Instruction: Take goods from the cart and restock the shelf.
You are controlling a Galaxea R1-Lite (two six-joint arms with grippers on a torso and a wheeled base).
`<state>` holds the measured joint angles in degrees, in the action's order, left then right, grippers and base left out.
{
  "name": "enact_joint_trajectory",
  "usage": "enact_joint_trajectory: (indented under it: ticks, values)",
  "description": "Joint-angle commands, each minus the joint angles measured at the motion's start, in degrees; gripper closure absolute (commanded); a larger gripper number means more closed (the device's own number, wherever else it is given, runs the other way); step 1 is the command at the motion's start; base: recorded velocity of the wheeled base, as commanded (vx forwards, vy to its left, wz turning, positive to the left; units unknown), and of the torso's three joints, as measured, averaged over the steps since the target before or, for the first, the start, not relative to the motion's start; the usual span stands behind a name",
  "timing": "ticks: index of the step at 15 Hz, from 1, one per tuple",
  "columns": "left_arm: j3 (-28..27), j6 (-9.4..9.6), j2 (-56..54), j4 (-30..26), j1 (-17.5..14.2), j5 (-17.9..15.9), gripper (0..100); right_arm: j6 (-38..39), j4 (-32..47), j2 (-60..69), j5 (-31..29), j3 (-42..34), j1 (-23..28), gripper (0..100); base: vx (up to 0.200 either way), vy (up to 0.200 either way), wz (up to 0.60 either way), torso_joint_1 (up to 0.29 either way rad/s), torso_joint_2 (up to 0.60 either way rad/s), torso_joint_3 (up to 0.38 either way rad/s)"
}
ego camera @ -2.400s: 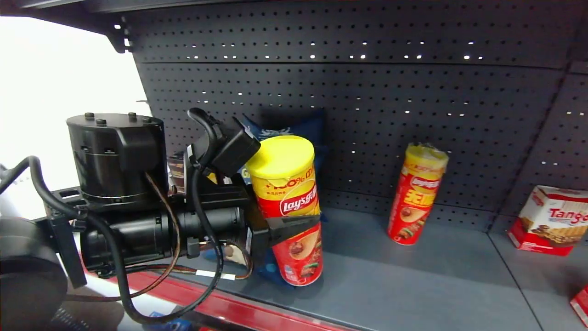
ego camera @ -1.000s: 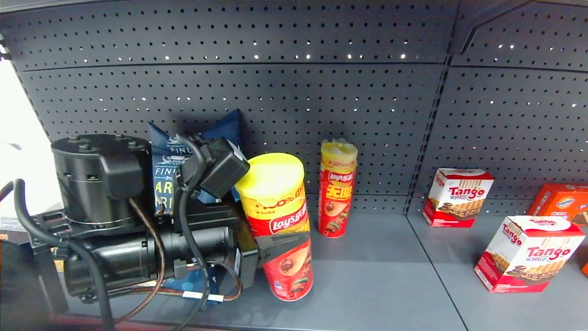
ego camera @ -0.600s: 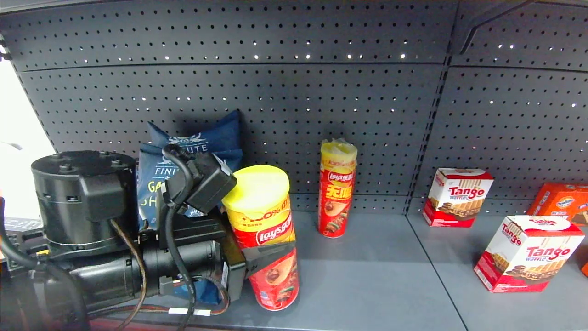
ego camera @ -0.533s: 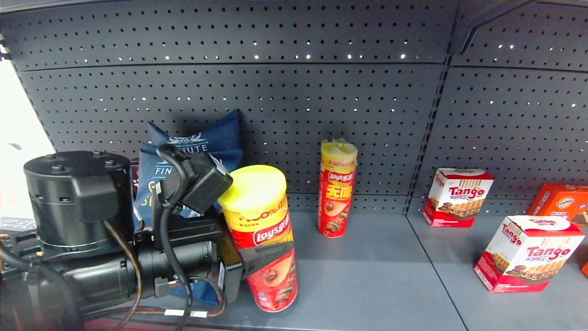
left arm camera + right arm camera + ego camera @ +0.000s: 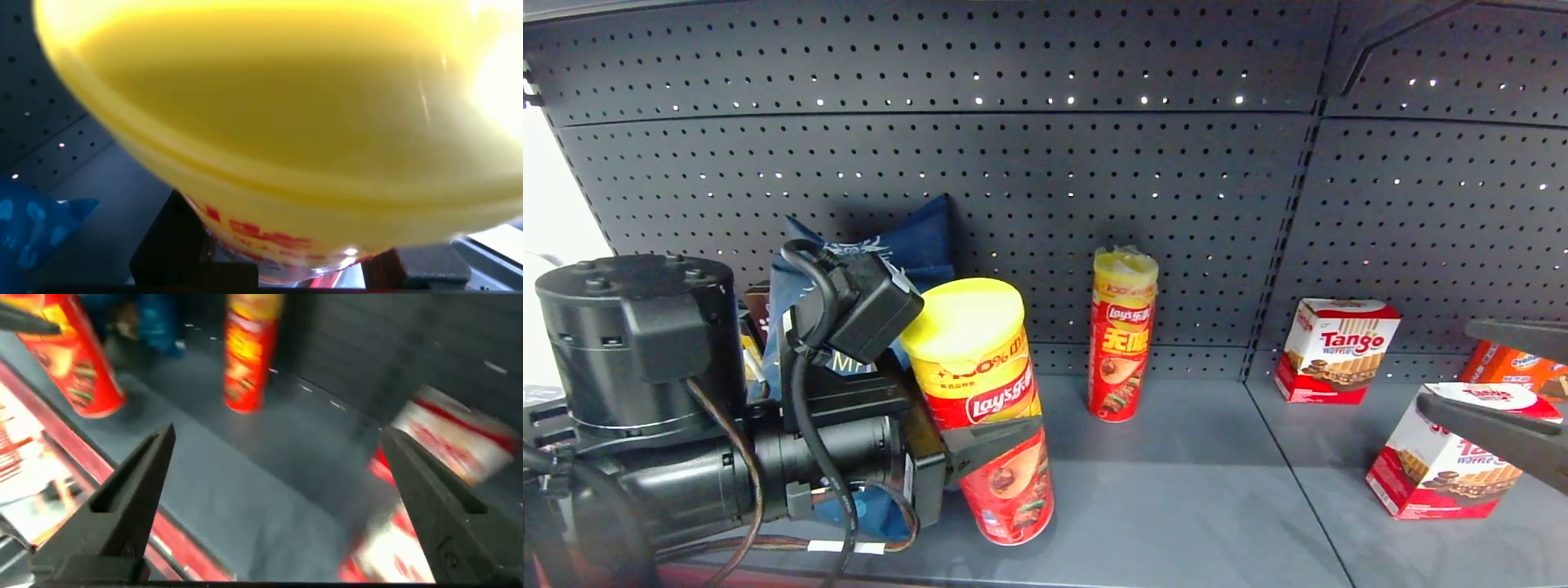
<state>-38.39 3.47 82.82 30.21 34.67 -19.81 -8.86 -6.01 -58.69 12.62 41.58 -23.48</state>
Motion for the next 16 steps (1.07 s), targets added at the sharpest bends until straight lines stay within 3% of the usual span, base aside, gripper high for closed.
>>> enact_joint_trajectory:
  ticks: [1, 16]
  values:
    - [-0.28, 0.04, 0.15, -0.06, -0.04, -0.14, 100, -0.19, -3.31, -11.80, 1.27, 3.51, -3.42, 0, 0.000, 0.000, 0.00, 0.000, 0.00, 0.000]
    - [1.30, -0.05, -0.65, 0.64, -0.48, -1.72, 100, -3.88, -15.26, -39.66, 3.91, 13.35, -3.33, 0, 0.000, 0.000, 0.00, 0.000, 0.00, 0.000]
